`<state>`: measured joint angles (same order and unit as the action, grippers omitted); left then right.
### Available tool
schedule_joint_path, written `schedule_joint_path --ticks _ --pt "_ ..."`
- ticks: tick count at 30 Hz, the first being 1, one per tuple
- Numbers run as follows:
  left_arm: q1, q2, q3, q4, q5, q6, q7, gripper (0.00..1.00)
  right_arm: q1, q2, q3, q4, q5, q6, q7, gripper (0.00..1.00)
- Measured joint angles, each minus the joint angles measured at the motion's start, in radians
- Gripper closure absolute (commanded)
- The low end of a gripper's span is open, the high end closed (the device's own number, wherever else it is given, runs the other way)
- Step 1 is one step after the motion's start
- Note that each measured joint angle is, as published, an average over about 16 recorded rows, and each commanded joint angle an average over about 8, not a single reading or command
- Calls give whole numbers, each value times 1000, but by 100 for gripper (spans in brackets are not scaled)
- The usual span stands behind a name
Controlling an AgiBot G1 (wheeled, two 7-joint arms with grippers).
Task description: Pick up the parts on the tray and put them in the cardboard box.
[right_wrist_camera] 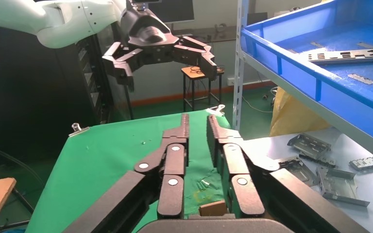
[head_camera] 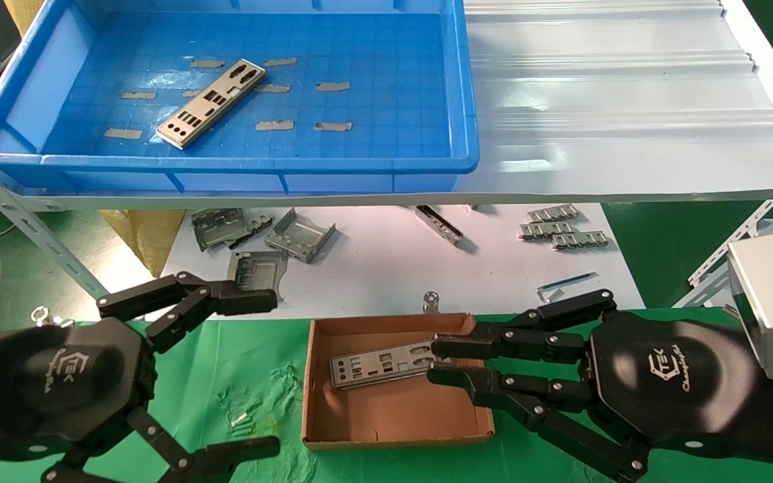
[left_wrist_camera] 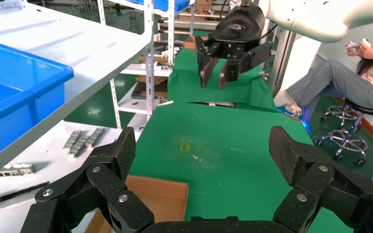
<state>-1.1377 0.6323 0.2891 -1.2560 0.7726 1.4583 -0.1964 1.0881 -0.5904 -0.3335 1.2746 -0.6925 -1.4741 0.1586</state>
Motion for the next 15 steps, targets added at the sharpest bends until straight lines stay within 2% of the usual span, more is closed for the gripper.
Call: schedule_joint_path --ticks 7,15 --pt "-188 90 50 143 137 -74 -10 0 0 0 0 0 0 0 0 100" --pt "-484 271 140 496 348 -184 20 0 0 0 0 0 0 0 0 100"
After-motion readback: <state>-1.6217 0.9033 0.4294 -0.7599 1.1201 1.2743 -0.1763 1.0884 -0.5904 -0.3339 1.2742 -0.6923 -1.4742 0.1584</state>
